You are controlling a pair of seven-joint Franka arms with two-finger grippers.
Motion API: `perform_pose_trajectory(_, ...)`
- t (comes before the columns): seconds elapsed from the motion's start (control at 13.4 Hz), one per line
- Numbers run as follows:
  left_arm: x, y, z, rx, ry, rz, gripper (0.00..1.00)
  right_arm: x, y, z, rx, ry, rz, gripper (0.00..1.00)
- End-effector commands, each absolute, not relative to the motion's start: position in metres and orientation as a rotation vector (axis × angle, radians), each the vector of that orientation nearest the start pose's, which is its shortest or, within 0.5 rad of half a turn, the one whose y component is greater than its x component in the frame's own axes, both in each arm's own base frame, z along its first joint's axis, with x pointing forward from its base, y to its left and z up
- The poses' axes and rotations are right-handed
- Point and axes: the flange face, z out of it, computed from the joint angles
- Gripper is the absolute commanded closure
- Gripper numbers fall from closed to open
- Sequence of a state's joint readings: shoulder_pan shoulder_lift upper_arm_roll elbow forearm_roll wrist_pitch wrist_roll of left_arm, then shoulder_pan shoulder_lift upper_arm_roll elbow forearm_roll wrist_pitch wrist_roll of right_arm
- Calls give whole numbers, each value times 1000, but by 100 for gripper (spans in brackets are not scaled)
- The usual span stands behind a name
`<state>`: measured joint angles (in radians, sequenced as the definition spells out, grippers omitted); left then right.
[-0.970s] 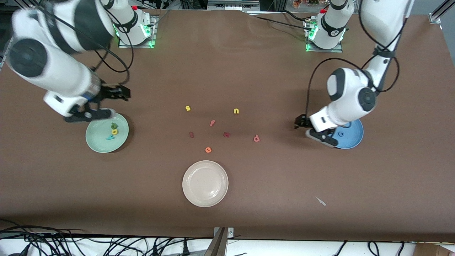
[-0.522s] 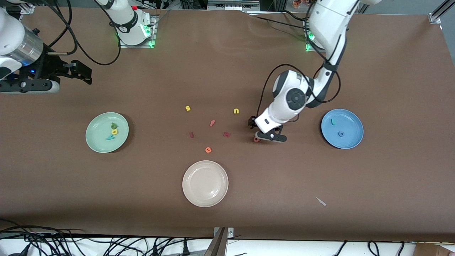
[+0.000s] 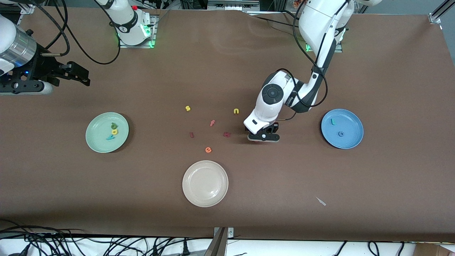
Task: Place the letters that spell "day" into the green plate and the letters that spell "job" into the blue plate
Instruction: 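Lower the left gripper and grasp the pink p while the right gripper withdraws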
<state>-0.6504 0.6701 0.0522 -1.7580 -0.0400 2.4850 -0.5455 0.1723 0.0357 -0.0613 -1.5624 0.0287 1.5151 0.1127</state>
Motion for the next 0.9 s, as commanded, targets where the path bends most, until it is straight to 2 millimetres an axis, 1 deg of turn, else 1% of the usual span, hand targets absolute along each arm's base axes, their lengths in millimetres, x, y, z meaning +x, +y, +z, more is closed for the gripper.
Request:
perform_pose_trajectory(0.0,558,-389,177,-3132,36,-90,22,544,60,606,-3104,21,114,0)
perform_pose_trajectory(0.07,557,-388,170,-3126,35,-79,22,544,59,607,-3104,31,107,0)
perform_pose_trajectory(0.22,558,-387,163,-3121,34,-73,22,545,62,607,-3115,19,103,0)
perform_pose_trajectory(0.3,560,-389,164,-3124,35,-81,26,546,69,606,-3122,-2,109,0)
perform_pose_trajectory(0.37,560,-389,159,-3121,35,-73,33,547,74,603,-3125,-14,128,0)
perform_pose_trajectory(0.45,560,-388,158,-3121,31,-73,43,549,73,601,-3125,-12,133,0)
perform_pose_trajectory(0.52,565,-386,161,-3126,29,-85,47,549,73,601,-3125,-12,135,0)
perform_pose_trajectory(0.67,569,-385,164,-3129,28,-96,47,548,76,601,-3127,-17,133,0)
perform_pose_trajectory(0.82,570,-385,163,-3129,24,-96,46,549,76,601,-3127,-19,135,0)
